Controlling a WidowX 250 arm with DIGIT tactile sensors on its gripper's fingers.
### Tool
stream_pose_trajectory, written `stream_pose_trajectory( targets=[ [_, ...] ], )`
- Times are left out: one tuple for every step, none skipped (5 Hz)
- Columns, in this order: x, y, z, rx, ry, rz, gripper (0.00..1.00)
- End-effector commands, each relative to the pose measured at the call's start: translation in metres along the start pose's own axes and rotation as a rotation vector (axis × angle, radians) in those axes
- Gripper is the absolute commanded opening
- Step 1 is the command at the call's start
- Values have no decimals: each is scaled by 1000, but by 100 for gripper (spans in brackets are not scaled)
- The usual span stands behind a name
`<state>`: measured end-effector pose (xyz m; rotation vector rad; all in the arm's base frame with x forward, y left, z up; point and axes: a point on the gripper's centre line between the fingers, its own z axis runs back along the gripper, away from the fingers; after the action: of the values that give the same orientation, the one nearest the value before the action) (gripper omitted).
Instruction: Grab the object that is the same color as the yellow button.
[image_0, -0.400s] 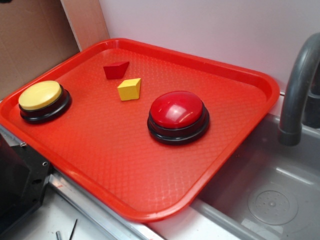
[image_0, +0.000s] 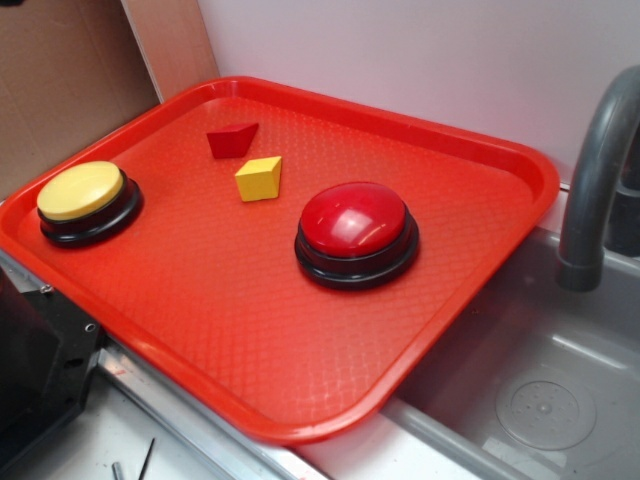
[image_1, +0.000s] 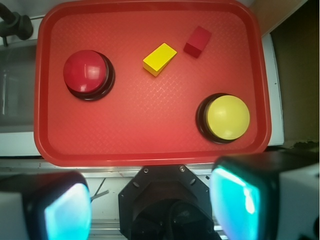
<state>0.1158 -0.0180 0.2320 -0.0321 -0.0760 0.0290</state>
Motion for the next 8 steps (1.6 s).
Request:
stream_pose_trajectory(
  targets=[
    [82, 13, -49, 39, -4, 403, 100],
    [101, 18, -50, 57, -86, 650, 100],
    [101, 18, -50, 57, -86, 650, 100],
    [101, 18, -50, 57, -86, 650, 100],
    [120, 42, -100, 97, 34, 650, 100],
    [133, 43, -148, 124, 54, 614, 100],
    [146, 37, -179, 124, 70, 615, 100],
    [139, 31, -177, 124, 43, 648, 100]
  ],
)
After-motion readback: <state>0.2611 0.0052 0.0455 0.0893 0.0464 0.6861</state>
